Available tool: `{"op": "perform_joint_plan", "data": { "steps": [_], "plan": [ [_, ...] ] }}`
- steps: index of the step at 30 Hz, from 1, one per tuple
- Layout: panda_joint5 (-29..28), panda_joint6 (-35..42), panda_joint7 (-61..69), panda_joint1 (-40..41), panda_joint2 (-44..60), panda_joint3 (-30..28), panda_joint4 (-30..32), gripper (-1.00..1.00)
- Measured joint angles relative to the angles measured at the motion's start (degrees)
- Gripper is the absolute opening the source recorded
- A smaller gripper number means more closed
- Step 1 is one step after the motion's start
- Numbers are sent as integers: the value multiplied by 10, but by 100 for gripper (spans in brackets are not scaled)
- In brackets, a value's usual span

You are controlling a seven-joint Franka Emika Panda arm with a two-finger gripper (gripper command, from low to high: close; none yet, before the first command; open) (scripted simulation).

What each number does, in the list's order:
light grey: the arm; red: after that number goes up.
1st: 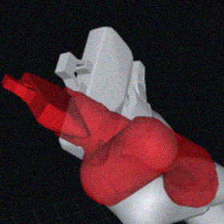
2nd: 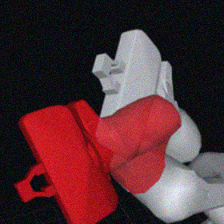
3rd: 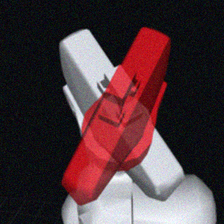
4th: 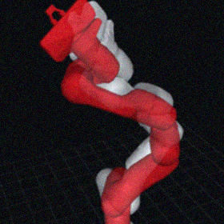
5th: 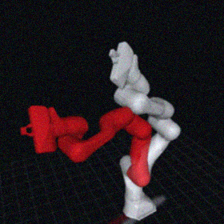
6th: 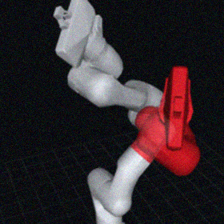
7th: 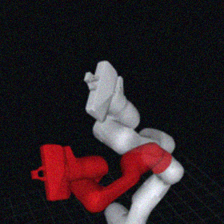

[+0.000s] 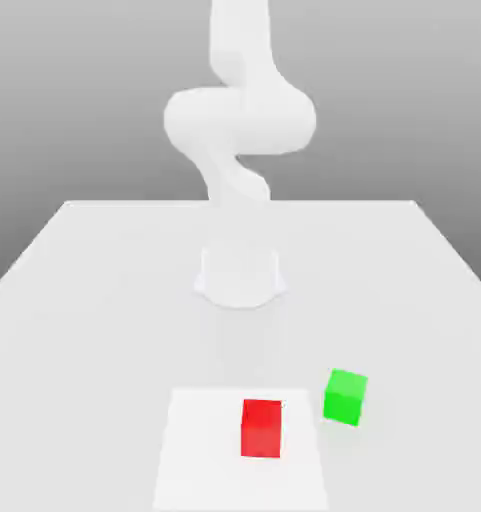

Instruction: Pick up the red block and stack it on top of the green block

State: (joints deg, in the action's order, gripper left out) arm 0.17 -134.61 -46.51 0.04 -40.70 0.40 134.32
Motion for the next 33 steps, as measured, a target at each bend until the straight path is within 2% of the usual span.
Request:
{"op": "perform_joint_plan", "data": {
  "steps": [20, 26, 27, 33],
  "plan": [
    [-5, -231, -68, -9, 420, 25, 204, 0],
    [-21, -332, -83, -17, 545, 14, 198, 0],
    [-23, -345, -84, -19, 560, 12, 195, -100],
    [-26, -352, -87, -20, 567, 11, 194, -100]
  ]
}}
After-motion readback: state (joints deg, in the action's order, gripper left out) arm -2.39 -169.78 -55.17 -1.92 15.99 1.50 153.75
